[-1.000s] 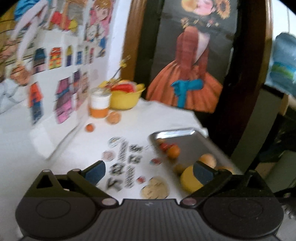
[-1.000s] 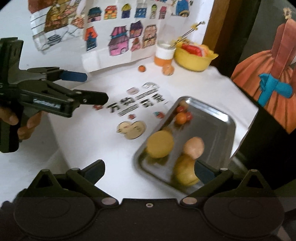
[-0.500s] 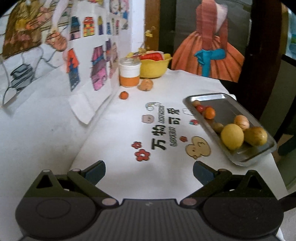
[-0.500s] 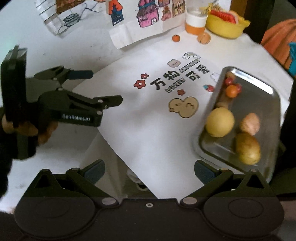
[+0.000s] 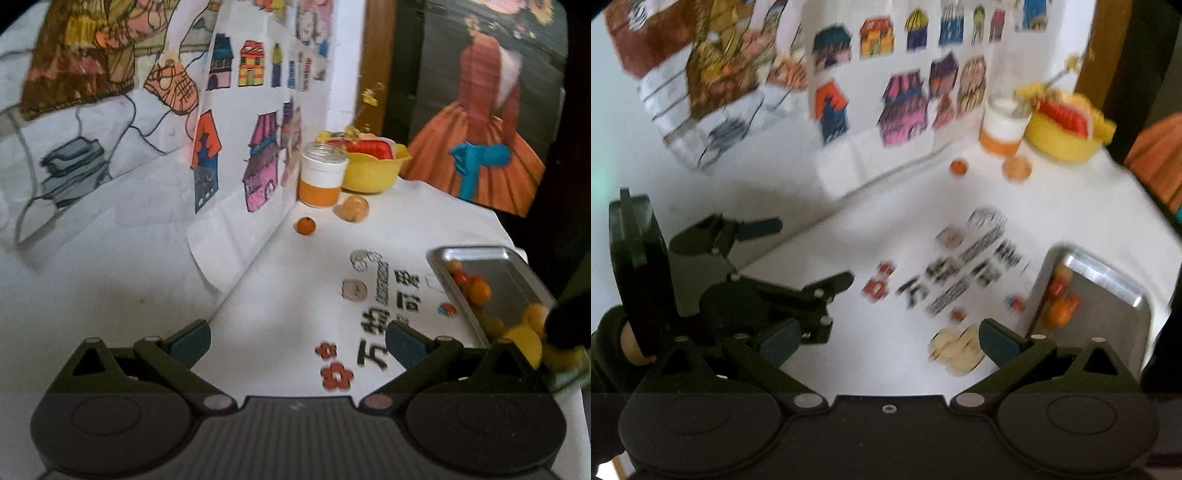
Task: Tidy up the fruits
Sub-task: 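Withdraw both open tools from the tray toward the yellow bowl and cup, then grasp the large orange fruit with the right tool while the left tool grasps the small orange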
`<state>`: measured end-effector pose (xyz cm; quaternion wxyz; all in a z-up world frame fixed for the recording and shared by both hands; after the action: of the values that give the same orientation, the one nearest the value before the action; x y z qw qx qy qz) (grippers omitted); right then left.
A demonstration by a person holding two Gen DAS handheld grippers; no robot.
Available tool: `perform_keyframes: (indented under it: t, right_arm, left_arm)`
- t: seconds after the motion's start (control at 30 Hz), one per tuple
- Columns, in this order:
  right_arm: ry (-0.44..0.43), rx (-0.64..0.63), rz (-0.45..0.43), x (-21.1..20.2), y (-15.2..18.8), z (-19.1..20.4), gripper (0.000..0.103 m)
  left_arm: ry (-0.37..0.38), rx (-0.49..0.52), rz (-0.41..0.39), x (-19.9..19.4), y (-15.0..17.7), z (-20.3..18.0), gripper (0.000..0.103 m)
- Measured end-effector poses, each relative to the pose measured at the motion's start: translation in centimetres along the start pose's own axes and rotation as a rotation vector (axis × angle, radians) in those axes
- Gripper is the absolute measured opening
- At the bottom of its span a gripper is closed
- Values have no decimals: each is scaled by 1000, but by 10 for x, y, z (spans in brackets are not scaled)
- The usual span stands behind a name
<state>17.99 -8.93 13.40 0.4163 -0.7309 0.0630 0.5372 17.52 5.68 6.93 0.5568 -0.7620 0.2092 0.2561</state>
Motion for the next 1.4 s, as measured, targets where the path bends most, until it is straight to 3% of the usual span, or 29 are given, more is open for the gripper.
perform_keyframes:
  t: [0.13,0.37,0.6,0.73,1.07,1.4]
  right_arm:
    - [55,-11,-10,0,-31,-31,102]
    - [62,68,-58,33,-74,-101,102]
    - [107,75,-61,100,-85,-169,102]
    - [56,139,-44,139,-80,-201,102]
    - [-29,253,-76,210,-75,-235,102]
    - [-48,262,-108,241,-81,-241,102]
  left_arm:
    - [-24,-40,-3,25,-12,-1,103]
    - [-44,-29,-1,72,-32,-16,103]
    - [-61,-9,18,121,-44,-32,103]
    - [-64,-5,10,144,-48,-40,103]
    - [-61,-4,2,189,-50,-49,103]
    - [-68,39,-3,214,-59,-55,103]
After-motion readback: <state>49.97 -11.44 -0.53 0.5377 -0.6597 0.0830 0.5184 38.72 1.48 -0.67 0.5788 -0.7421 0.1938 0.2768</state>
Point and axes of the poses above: each gripper's, at about its wrist camera, not at the fingertips, and x roughly the way its jaws point, z to its left, y to its underside, the point moved 3 cm from there along x, roughly the way its jaws point, and after that the axes turned 14 degrees about -x, right-handed, at the moved point
